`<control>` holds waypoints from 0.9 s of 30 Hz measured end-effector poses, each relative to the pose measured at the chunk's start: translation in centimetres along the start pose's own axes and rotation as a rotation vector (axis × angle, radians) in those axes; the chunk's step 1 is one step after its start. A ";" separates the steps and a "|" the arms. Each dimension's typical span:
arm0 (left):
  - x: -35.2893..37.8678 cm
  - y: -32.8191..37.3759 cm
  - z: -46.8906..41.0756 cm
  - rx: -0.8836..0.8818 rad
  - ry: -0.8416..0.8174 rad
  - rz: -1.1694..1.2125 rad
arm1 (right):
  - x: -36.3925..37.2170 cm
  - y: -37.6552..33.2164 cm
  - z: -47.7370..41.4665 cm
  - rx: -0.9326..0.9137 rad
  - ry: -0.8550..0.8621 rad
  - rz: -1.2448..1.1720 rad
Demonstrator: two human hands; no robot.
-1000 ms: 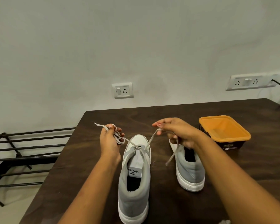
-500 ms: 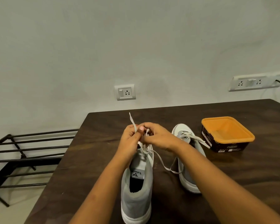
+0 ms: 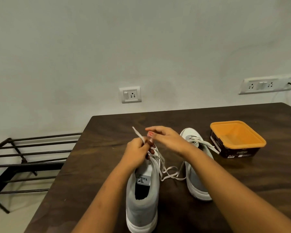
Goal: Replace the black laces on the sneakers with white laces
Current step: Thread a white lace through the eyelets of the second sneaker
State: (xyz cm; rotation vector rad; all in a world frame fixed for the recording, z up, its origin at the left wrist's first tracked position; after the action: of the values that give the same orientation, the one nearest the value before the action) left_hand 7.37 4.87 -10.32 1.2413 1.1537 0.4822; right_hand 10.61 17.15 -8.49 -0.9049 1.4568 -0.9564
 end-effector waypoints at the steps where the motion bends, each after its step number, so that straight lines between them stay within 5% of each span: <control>1: 0.3 0.3 0.1 0.054 -0.033 -0.103 | 0.8 -0.5 -0.2 -0.021 -0.052 -0.037; 4: 0.7 0.1 0.0 0.125 -0.074 -0.241 | 2.3 -0.6 -0.4 -0.065 -0.128 -0.010; 8: 0.7 -0.7 -0.3 0.109 -0.130 -0.403 | 1.2 -0.2 -0.6 -0.131 0.111 0.049; 12: -0.6 -1.8 -0.4 0.008 -0.099 -0.367 | -0.2 0.8 -0.6 -0.002 0.283 0.037; 16: -1.6 -3.7 -0.4 -0.167 -0.144 -0.621 | 0.8 2.6 -0.7 0.224 0.061 0.450; 20: -1.1 -3.3 -0.4 -0.225 -0.057 -0.754 | 3.0 1.9 -1.2 0.180 -0.030 0.556; 27: -2.5 -4.9 -1.1 -0.378 -0.063 -0.440 | 4.1 2.8 -1.0 0.136 0.018 0.512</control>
State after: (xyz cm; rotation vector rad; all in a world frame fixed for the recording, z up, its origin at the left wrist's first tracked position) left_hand 4.02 1.77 -13.59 0.6478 1.1750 0.3066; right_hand 9.18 14.54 -12.55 -0.3912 1.5170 -0.6680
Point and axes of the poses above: each hand's wrist, its own z-axis away from the middle knuckle, its own x-axis out of the palm, y = z × x, the point moved 4 cm from there along -z, towards the middle knuckle, and after that the axes turned 1 degree about y, right-handed, at the moved point
